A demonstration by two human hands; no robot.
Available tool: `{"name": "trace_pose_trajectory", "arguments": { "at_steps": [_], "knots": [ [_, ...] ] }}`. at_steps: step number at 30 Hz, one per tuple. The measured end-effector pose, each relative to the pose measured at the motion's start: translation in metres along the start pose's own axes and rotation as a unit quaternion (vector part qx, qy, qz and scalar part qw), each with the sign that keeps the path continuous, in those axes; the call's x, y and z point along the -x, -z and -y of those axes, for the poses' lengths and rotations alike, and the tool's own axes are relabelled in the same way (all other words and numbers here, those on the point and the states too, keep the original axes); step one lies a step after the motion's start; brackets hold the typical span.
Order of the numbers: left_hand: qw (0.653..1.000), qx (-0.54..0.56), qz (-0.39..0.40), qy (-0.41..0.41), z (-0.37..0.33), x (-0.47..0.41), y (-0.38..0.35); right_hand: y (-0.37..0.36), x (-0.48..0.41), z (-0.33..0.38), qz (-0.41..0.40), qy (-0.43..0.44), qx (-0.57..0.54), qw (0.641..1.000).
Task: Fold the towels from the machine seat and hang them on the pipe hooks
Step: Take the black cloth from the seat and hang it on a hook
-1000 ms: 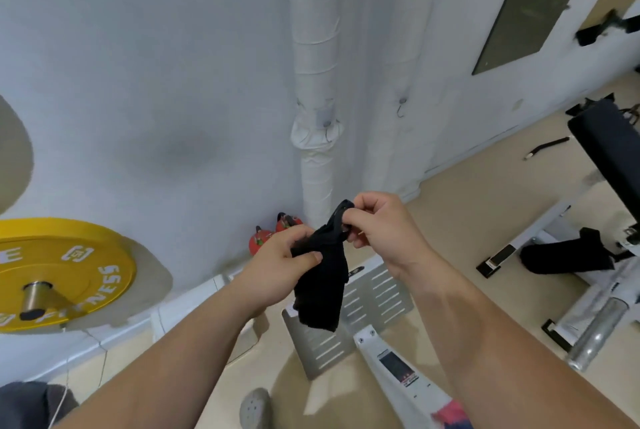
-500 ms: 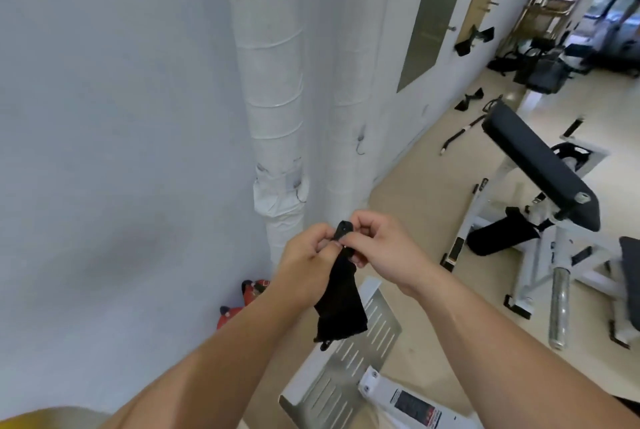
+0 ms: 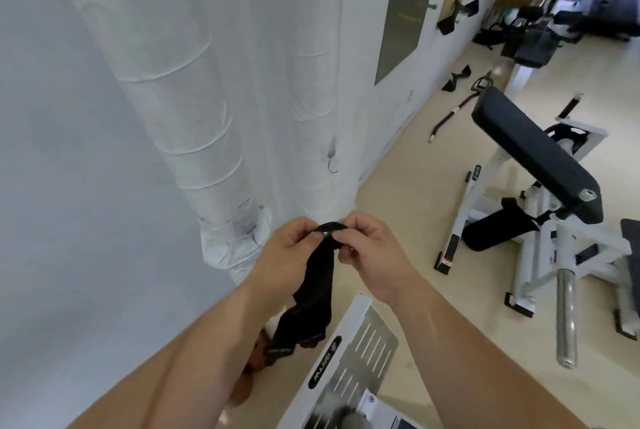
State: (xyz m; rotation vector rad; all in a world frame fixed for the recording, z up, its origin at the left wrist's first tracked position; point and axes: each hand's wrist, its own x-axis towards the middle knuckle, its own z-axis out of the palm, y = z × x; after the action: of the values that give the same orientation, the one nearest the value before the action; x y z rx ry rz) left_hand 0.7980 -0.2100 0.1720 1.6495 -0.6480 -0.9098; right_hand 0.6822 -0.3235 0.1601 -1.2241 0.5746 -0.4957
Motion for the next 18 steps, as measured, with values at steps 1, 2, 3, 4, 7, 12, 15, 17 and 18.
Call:
{"name": "trace_pose_trajectory", "arguments": {
  "at_steps": [1, 2, 3, 4, 7, 12, 15, 17, 18],
  "knots": [
    [1.000, -0.002, 0.003, 0.008, -0.001, -0.017, -0.005, 0.010, -0.014, -0.002, 0.007, -0.014, -0.057, 0.998],
    [1.000, -0.004, 0.002, 0.016, -0.002, -0.034, -0.010, 0.020, -0.029, -0.004, 0.014, -0.027, -0.096, 0.995],
    [1.000, -0.011, -0.003, 0.019, -0.002, -0.049, -0.016, 0.030, -0.043, -0.006, 0.022, -0.038, -0.120, 0.992],
    [1.000, -0.018, -0.009, 0.019, -0.001, -0.066, -0.021, 0.040, -0.058, -0.009, 0.033, -0.049, -0.133, 0.989],
    [0.998, -0.051, -0.026, 0.025, 0.011, -0.109, -0.038, 0.070, -0.102, -0.021, 0.067, -0.092, -0.130, 0.985],
    [0.991, -0.081, -0.074, 0.071, 0.048, -0.172, -0.054, 0.107, -0.169, -0.048, 0.088, -0.116, 0.027, 0.989],
    [0.987, -0.094, -0.088, 0.097, 0.061, -0.207, -0.058, 0.119, -0.199, -0.064, 0.069, -0.126, 0.037, 0.989],
    [0.985, -0.101, -0.096, 0.101, 0.066, -0.230, -0.060, 0.126, -0.220, -0.074, 0.065, -0.128, 0.028, 0.989],
    [0.985, -0.104, -0.101, 0.099, 0.068, -0.240, -0.061, 0.128, -0.229, -0.079, 0.066, -0.127, 0.024, 0.989]
  ]
}}
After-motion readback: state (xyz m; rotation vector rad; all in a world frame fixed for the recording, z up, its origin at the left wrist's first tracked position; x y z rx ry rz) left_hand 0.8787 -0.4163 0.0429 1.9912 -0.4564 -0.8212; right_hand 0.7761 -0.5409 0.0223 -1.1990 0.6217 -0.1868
